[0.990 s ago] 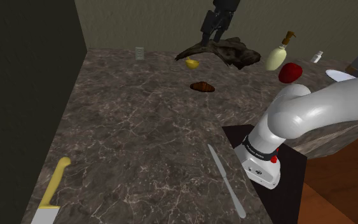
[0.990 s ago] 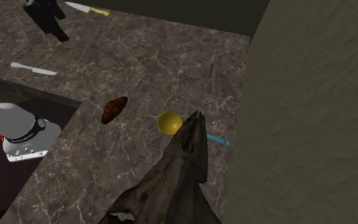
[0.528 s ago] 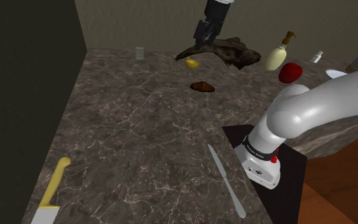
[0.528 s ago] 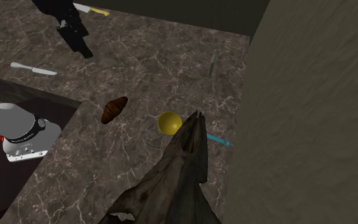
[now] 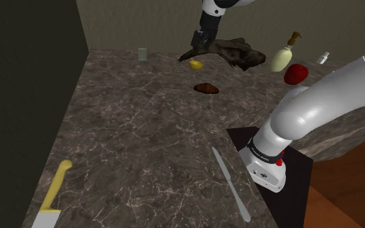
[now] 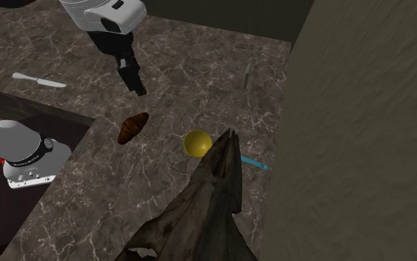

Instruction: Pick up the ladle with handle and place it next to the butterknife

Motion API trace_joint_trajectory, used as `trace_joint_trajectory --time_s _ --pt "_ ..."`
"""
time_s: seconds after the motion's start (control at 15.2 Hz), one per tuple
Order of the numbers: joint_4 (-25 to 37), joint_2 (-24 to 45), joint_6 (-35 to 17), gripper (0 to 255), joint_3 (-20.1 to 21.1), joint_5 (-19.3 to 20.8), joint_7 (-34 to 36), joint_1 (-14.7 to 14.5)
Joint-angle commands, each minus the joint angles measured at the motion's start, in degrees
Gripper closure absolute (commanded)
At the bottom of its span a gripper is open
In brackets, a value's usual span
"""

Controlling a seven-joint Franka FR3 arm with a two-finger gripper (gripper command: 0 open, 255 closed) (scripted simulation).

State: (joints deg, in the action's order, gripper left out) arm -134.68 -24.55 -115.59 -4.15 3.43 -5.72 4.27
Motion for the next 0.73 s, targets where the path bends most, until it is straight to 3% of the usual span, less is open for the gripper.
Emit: trace_joint_trajectory --time_s 0.0,0.66 --pt "0.5 3.4 -3.1 0 -0.7 0.9 -0.7 0.6" --pt "9.9 22.4 -13.7 0 -4.6 3.6 -4.9 3.6"
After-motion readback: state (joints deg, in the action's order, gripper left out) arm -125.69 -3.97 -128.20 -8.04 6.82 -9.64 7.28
